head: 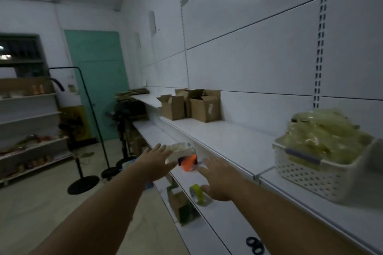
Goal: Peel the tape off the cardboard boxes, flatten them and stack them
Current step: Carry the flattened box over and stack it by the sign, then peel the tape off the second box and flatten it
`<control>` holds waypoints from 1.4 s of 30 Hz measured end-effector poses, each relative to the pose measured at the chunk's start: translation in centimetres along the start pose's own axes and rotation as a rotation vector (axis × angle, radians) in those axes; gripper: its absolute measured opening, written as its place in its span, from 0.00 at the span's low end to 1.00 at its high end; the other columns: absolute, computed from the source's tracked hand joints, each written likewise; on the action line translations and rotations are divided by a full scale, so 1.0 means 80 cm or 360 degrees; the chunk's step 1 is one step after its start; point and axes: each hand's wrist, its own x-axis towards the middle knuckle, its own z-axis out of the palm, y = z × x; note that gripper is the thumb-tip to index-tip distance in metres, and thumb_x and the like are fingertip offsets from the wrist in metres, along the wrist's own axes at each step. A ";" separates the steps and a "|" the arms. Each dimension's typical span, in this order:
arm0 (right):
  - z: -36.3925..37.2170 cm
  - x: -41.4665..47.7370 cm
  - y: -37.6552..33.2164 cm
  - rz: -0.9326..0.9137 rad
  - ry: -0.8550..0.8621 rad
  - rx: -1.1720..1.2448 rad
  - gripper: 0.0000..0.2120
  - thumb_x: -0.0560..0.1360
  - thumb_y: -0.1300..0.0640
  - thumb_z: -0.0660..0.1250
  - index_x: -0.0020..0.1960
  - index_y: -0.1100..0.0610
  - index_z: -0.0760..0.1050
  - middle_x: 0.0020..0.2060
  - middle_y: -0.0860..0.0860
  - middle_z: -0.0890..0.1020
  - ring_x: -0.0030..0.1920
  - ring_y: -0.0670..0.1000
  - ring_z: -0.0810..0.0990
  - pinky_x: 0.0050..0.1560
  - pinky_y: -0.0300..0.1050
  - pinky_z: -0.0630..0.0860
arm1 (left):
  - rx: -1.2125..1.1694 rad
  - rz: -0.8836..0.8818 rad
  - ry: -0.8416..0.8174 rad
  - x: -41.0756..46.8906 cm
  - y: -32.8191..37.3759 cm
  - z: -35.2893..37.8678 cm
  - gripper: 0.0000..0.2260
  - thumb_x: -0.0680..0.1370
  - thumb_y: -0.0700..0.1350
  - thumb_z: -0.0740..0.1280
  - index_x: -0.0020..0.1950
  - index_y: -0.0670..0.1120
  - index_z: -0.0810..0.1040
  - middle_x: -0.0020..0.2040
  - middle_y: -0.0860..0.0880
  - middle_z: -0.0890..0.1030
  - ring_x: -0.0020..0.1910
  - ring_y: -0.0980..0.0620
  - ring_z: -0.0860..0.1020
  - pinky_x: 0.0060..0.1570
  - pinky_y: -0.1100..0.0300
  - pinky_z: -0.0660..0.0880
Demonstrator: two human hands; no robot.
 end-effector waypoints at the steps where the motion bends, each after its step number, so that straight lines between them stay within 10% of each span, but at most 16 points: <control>1: 0.006 0.020 0.007 -0.0010 0.0029 0.0040 0.27 0.77 0.44 0.58 0.74 0.49 0.57 0.76 0.55 0.55 0.76 0.56 0.50 0.74 0.56 0.46 | -0.0038 -0.0035 0.0013 0.013 -0.005 0.001 0.27 0.80 0.60 0.50 0.77 0.51 0.53 0.79 0.47 0.50 0.77 0.48 0.45 0.73 0.45 0.45; 16: 0.052 0.276 0.065 -0.0052 0.0035 0.0019 0.28 0.78 0.42 0.56 0.74 0.52 0.57 0.76 0.54 0.57 0.76 0.56 0.49 0.74 0.54 0.48 | -0.0129 -0.0128 -0.0006 0.223 -0.117 0.004 0.26 0.80 0.61 0.49 0.76 0.52 0.57 0.78 0.47 0.52 0.77 0.48 0.47 0.73 0.42 0.46; 23: 0.053 0.372 0.072 0.0202 -0.0124 -0.0142 0.29 0.79 0.42 0.52 0.76 0.51 0.51 0.77 0.53 0.51 0.77 0.54 0.44 0.74 0.53 0.45 | -0.0380 0.0124 0.0190 0.334 -0.187 0.030 0.25 0.80 0.59 0.53 0.74 0.51 0.61 0.74 0.47 0.64 0.72 0.46 0.63 0.69 0.50 0.62; 30: 0.066 0.449 0.084 0.0451 -0.0192 -0.0096 0.30 0.79 0.40 0.49 0.76 0.52 0.49 0.77 0.54 0.49 0.77 0.54 0.44 0.75 0.52 0.45 | -0.0249 0.0365 0.0177 0.467 -0.253 0.046 0.28 0.79 0.61 0.50 0.77 0.52 0.53 0.78 0.46 0.52 0.77 0.47 0.46 0.75 0.44 0.47; 35: 0.070 0.491 0.118 0.0588 -0.0045 -0.0031 0.29 0.80 0.42 0.50 0.76 0.53 0.50 0.77 0.53 0.53 0.76 0.53 0.50 0.75 0.50 0.49 | -0.0337 0.0567 0.0197 0.558 -0.240 0.054 0.27 0.79 0.62 0.50 0.75 0.52 0.57 0.77 0.47 0.55 0.77 0.46 0.50 0.73 0.44 0.54; 42: 0.070 0.538 0.203 0.1062 0.0606 -0.0302 0.22 0.79 0.42 0.52 0.62 0.56 0.67 0.55 0.55 0.77 0.53 0.56 0.76 0.43 0.46 0.68 | -0.0527 0.0699 0.0165 0.639 -0.206 0.054 0.25 0.81 0.56 0.54 0.75 0.48 0.58 0.77 0.47 0.57 0.76 0.48 0.54 0.73 0.50 0.56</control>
